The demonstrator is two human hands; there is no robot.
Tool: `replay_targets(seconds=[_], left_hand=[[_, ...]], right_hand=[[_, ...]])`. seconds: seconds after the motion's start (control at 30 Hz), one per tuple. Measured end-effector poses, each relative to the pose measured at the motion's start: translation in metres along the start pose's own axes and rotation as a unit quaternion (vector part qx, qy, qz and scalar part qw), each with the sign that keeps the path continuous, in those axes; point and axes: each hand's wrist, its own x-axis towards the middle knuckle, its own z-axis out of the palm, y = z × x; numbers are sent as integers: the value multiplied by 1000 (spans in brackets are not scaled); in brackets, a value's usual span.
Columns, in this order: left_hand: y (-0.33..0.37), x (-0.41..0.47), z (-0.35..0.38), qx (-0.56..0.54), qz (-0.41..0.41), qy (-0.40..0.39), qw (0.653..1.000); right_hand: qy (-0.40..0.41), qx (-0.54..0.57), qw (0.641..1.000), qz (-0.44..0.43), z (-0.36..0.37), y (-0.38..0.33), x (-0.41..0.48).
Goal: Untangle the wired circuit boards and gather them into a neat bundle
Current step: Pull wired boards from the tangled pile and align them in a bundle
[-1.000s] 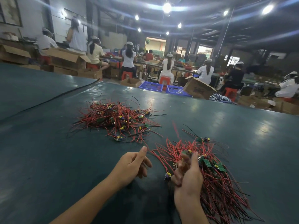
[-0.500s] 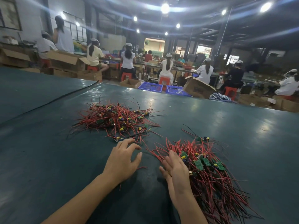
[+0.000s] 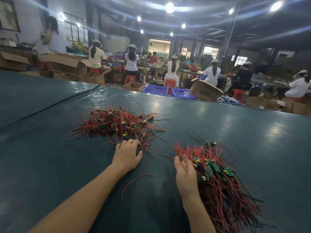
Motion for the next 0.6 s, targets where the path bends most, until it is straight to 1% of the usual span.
replay_targets(seconds=[0.13, 0.23, 0.3, 0.4, 0.5, 0.6], left_hand=[[-10, -2, -5, -66, -37, 43, 996], [-10, -11, -6, -84, -18, 75, 993], [-4, -20, -9, -118, 12, 119, 986], [8, -39, -19, -187, 71, 169, 965], [23, -59, -34, -235, 154, 167, 945], [37, -72, -43, -217, 244, 134, 936]], right_hand=[[45, -17, 998, -36, -6, 2, 2], [45, -4, 998, -49, -1, 2, -3], [27, -10, 998, -59, 5, 3, -9], [-12, -59, 994, -89, 14, 6, -18], [-49, -60, 993, -84, 20, 7, -26], [-65, -35, 993, -97, 24, 2, -32]])
